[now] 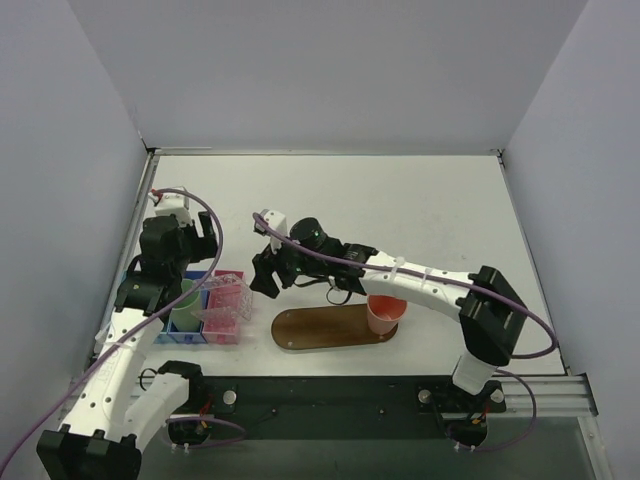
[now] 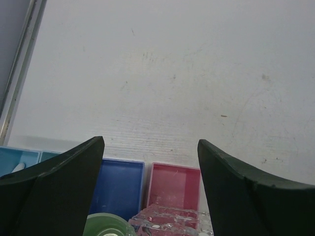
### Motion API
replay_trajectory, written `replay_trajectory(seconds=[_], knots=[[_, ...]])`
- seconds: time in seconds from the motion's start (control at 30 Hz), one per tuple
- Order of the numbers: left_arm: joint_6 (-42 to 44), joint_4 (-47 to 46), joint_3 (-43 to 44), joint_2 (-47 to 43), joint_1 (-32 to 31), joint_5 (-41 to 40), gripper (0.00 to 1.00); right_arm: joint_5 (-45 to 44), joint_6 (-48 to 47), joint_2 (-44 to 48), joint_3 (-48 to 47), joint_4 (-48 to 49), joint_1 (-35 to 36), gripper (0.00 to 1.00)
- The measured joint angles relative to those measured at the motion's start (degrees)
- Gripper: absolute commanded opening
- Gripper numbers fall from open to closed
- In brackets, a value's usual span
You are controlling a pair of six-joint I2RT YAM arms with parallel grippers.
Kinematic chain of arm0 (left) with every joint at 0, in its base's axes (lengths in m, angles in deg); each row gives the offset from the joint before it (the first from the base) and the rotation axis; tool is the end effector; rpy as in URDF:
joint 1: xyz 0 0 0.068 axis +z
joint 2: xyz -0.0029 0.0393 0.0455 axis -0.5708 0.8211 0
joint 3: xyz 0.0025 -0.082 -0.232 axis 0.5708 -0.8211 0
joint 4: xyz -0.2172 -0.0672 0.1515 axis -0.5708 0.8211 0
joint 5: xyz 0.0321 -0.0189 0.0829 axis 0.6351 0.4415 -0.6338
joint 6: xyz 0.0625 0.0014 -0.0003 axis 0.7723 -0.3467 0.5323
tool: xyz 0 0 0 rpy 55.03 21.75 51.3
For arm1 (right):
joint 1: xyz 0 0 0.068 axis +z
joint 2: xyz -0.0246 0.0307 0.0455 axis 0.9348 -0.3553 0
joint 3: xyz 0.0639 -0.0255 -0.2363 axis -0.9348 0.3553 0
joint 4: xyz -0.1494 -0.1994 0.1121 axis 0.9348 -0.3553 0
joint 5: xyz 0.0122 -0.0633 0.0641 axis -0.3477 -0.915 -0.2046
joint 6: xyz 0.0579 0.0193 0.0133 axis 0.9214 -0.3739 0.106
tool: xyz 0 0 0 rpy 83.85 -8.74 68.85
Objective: Prepare toiletry sets of a toothbrush and toothpaste on the tray
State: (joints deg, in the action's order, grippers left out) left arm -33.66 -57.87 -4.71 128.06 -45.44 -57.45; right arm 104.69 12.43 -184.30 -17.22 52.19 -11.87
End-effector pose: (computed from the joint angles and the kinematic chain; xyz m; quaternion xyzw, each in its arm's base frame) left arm 0.2311 -0.0340 0.2984 -0.0554 0.8357 -0.0234 0.5458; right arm 0.2085 0.3564 0.2666 -0.4161 0.6577 0.4548 0.4330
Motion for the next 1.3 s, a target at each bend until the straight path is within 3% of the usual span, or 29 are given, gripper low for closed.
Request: replay_trajectory(seconds=[0.4,0.93,1.3], knots=[[0.39,-1.57,-1.7,-1.68,1.84,-0.83,0.87,3.69,-4.96,-11.85,-4.31,8.98,0.0,0.52],[0.83,-1.84,-1.77,-1.68,1.84,0.68,0.87,9.09,-7.13,-15.96,-4.31,17.57,0.0,0.41],[0.85,-1.84,-1.77,-1.55,1.84,0.96,0.87,11.56,-7.58,-16.46,-5.2,18.16,0.0,0.25]])
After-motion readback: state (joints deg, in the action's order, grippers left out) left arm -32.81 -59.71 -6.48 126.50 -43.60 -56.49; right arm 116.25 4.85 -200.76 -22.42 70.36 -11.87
